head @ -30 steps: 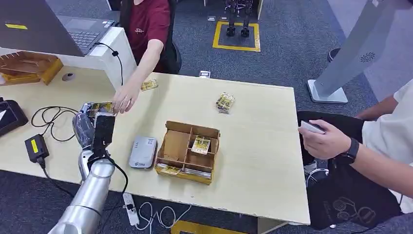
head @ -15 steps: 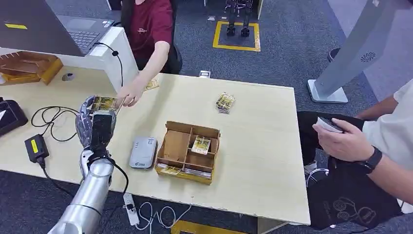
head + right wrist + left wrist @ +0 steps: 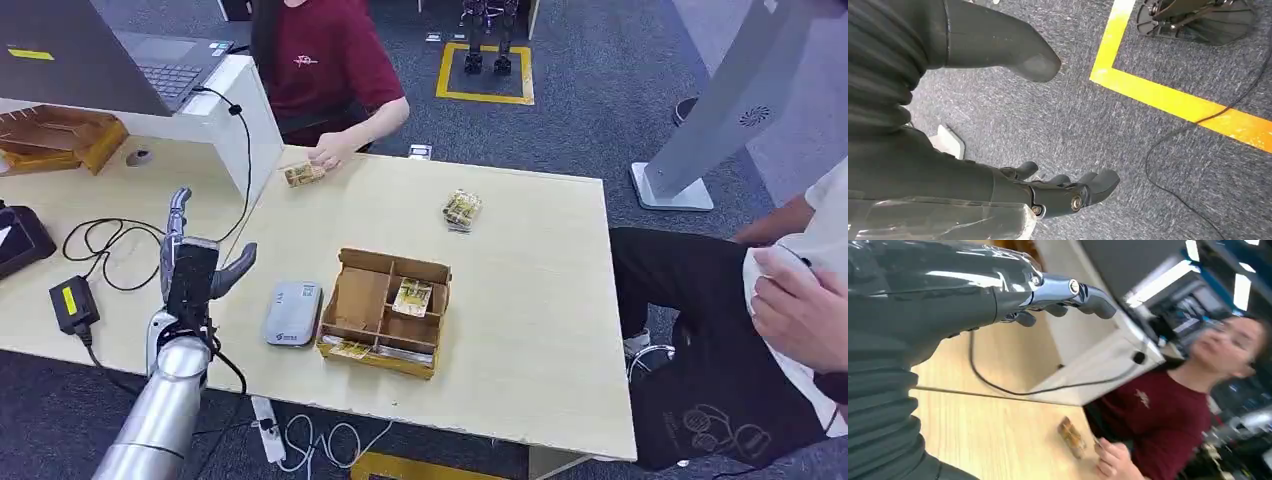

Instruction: Pass the card to the sensor for recognition and then transmit it.

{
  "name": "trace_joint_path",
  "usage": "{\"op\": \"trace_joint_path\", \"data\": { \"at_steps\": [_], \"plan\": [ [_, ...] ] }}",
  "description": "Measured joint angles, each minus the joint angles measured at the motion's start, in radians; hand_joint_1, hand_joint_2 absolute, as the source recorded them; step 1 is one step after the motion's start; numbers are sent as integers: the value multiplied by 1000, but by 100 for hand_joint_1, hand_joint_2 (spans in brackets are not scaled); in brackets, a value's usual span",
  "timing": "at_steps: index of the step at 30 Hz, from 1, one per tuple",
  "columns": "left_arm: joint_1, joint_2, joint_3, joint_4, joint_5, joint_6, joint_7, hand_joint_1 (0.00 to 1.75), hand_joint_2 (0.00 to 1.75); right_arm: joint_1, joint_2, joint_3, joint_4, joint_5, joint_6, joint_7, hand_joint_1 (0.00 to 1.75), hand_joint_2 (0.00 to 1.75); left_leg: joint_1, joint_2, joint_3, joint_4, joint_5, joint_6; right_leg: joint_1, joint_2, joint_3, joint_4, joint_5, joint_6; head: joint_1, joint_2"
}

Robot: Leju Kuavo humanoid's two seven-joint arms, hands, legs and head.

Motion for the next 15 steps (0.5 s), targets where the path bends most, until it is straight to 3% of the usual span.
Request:
{"op": "trace_joint_path", "data": {
  "at_steps": [5,9,12,15],
  "plan": [
    [129,72,-29,-167,-25,-142,-42,0,175,7,0,-2,0,-8,3,-5,0,175,0,0,-1,0,0,0,0,0,-2,0,0,0,0,0],
    [210,117,-62,-265,-54,-209,-85,0,175,8,0,-3,0,-8,11,-6,0,175,0,0,-1,0,0,0,0,0,-1,0,0,0,0,0],
    [262,140,-86,-323,-77,-216,-103,0,175,10,0,-3,-1,-8,12,-6,0,175,0,0,-1,0,0,0,0,0,-1,0,0,0,0,0],
    [297,158,-106,-360,-171,-177,-117,0,175,10,0,-3,-1,-6,12,-13,0,175,0,0,-1,0,0,0,0,0,-1,0,0,0,0,0]
  ]
}}
